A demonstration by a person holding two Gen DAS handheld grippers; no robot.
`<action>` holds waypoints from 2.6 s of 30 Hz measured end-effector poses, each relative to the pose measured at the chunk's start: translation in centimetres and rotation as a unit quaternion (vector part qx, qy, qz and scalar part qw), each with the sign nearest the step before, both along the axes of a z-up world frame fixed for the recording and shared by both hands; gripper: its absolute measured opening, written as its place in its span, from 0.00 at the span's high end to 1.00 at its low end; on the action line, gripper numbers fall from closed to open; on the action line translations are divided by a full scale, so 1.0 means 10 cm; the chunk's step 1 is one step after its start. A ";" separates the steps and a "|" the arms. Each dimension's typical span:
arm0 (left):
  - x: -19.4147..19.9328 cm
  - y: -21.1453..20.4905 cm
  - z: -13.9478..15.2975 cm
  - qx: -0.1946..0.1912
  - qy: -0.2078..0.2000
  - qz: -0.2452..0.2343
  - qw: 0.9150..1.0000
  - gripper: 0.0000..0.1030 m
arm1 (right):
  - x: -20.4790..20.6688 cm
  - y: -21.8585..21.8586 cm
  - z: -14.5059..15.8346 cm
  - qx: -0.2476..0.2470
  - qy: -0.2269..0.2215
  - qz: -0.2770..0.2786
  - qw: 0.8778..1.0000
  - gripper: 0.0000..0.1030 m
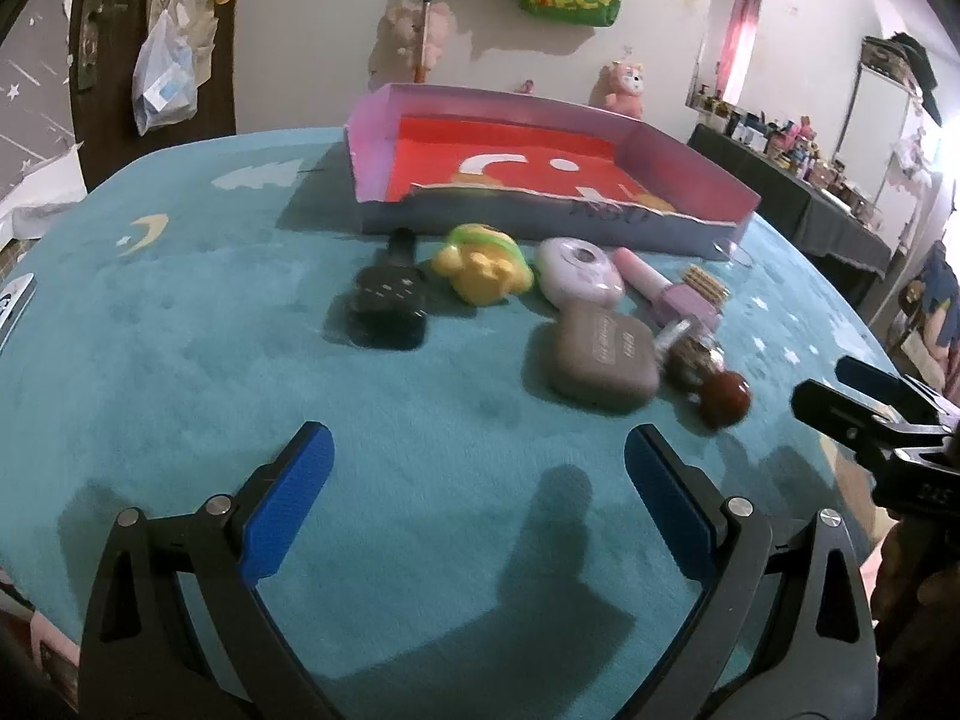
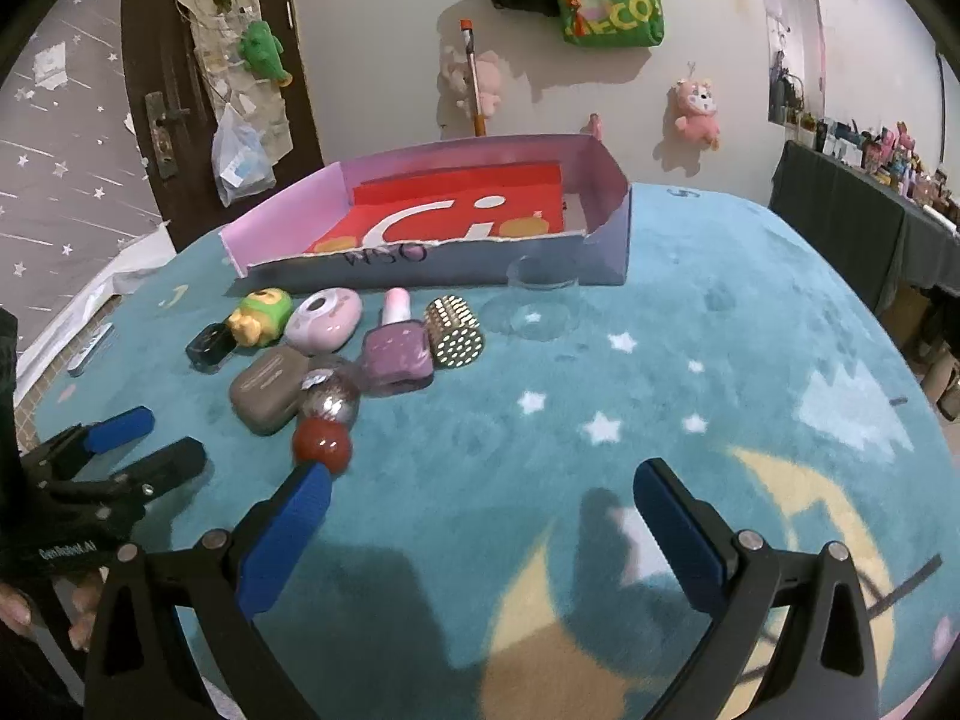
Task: Organize rigid objects
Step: 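Lift both open tools out of the box and back over the objects, then grasp the black nail polish bottle with the left tool while the right grasps the clear glass cup, then carry the bottle and cup into the pink box and release both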
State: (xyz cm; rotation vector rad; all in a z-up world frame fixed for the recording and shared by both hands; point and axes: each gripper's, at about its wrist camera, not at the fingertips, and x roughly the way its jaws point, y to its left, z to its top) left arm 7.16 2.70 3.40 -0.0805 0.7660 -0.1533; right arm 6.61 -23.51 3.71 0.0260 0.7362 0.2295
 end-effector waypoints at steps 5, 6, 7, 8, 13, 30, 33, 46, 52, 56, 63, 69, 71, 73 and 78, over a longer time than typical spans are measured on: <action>0.19 0.16 0.02 -0.003 0.015 0.025 1.000 0.04 | 0.13 -0.08 0.04 -0.001 0.005 -0.010 1.000 0.00; 0.22 0.19 0.02 -0.004 0.018 0.029 0.999 0.04 | 0.16 -0.10 0.05 -0.003 0.006 -0.013 1.000 0.00; 0.26 0.22 0.03 -0.003 0.021 0.034 0.999 0.04 | 0.19 -0.11 0.05 -0.004 0.008 -0.015 1.000 0.00; 0.31 0.25 0.04 0.000 0.023 0.038 0.999 0.04 | 0.24 -0.13 0.06 -0.005 0.012 -0.017 1.000 0.00; 0.53 0.33 0.10 0.016 0.039 0.045 0.998 0.04 | 0.47 -0.18 0.09 -0.006 0.026 -0.023 0.999 0.00; 0.90 0.32 0.02 0.041 0.068 0.026 0.996 0.32 | 1.20 -0.23 0.04 -0.001 0.065 -0.013 0.998 0.26; 0.92 0.31 0.02 0.040 0.066 0.021 0.997 0.39 | 1.24 -0.19 0.00 -0.001 0.072 -0.003 0.997 0.39; 0.83 0.26 0.19 0.019 0.047 0.007 0.999 0.67 | 1.14 -0.09 0.13 -0.002 0.053 0.024 0.998 0.58; 0.78 0.23 0.29 0.021 0.034 0.004 0.999 0.67 | 1.10 -0.10 0.14 0.005 0.054 0.030 0.998 0.58; 0.77 0.20 0.30 0.021 0.031 0.003 0.999 0.67 | 1.09 -0.10 0.14 0.006 0.054 0.033 0.998 0.58; 0.74 0.15 0.39 0.020 0.020 -0.006 1.000 0.67 | 1.07 -0.10 0.18 0.009 0.049 0.038 0.998 0.58; 0.83 -0.02 0.55 0.016 0.002 -0.037 0.999 0.67 | 1.10 -0.02 0.30 0.013 0.033 0.064 0.997 0.58; 0.91 -0.10 0.59 0.011 0.000 -0.050 0.999 0.67 | 1.14 0.05 0.36 0.010 0.024 0.078 0.997 0.58; 1.01 -0.20 0.61 0.006 -0.001 -0.066 0.998 0.67 | 1.20 0.10 0.41 0.011 0.019 0.091 0.996 0.58; 1.36 -0.44 0.62 -0.006 0.008 -0.106 0.994 0.67 | 1.41 0.24 0.50 -0.002 -0.001 0.140 0.990 0.58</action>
